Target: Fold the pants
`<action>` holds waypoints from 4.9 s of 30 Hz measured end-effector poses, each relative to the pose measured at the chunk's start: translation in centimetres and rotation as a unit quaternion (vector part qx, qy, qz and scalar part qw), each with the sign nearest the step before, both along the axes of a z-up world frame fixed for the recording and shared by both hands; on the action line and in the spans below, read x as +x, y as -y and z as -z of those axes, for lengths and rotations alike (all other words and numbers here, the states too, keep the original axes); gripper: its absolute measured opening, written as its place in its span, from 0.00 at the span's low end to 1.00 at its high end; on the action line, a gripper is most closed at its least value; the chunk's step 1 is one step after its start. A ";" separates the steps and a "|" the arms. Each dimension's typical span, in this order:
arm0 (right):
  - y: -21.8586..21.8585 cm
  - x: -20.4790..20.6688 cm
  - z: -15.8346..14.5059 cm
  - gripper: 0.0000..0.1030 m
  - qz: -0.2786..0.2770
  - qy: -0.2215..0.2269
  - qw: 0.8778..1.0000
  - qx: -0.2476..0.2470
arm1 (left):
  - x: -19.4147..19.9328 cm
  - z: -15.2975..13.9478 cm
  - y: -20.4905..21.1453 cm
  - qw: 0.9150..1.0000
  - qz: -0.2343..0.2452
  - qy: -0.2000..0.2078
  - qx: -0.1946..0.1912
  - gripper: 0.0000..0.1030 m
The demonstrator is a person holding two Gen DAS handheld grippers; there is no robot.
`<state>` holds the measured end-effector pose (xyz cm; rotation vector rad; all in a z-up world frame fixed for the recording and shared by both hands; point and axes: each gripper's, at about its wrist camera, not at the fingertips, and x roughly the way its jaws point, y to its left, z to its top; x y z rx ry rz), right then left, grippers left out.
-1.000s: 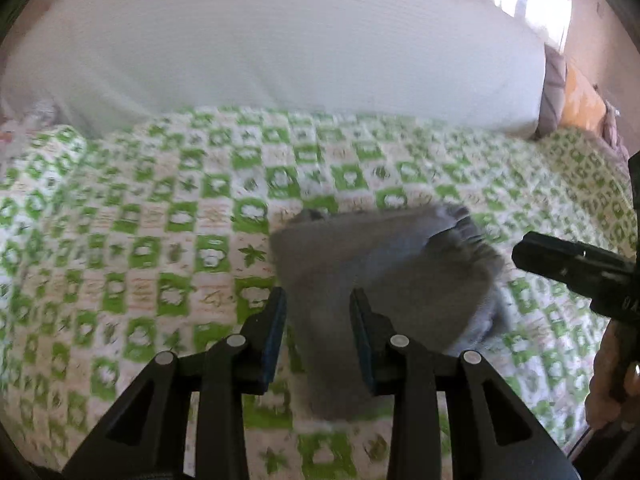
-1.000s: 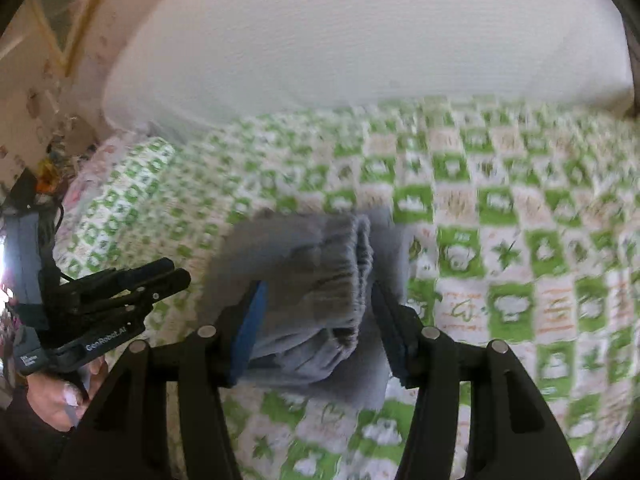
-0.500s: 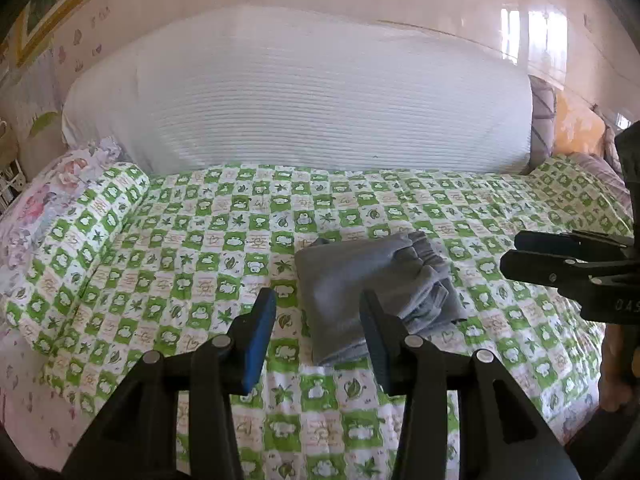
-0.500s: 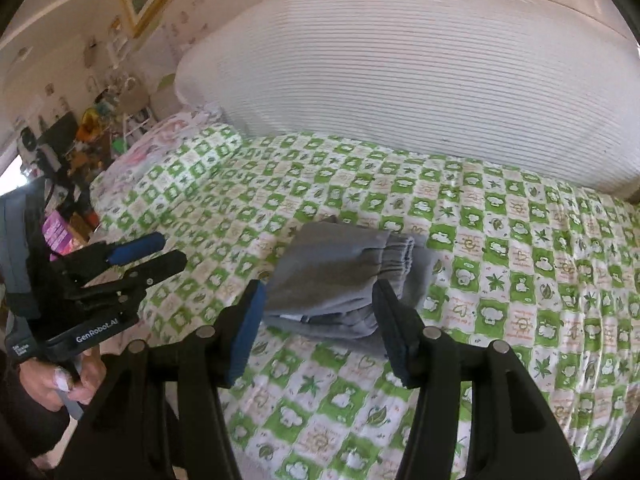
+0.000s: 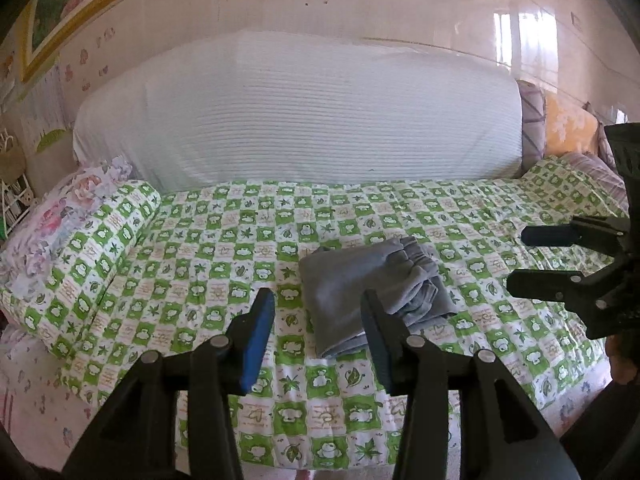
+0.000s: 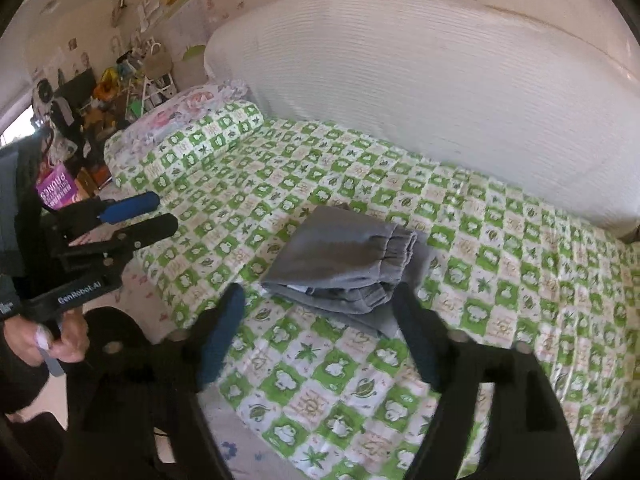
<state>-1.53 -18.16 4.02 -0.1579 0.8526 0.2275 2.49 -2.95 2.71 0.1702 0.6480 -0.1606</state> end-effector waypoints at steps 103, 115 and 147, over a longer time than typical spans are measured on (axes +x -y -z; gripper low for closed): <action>10.8 2.4 7.8 0.72 0.155 -0.062 0.984 0.062 | 10.8 11.0 10.3 0.986 0.113 -0.104 0.058 0.71; 12.3 2.1 7.5 0.72 0.156 -0.041 0.981 0.108 | 13.4 14.1 9.1 0.981 0.113 -0.157 0.008 0.73; 2.9 3.9 6.2 0.72 -0.006 -0.065 0.998 0.001 | 5.5 6.1 0.4 0.998 0.019 -0.057 0.004 0.73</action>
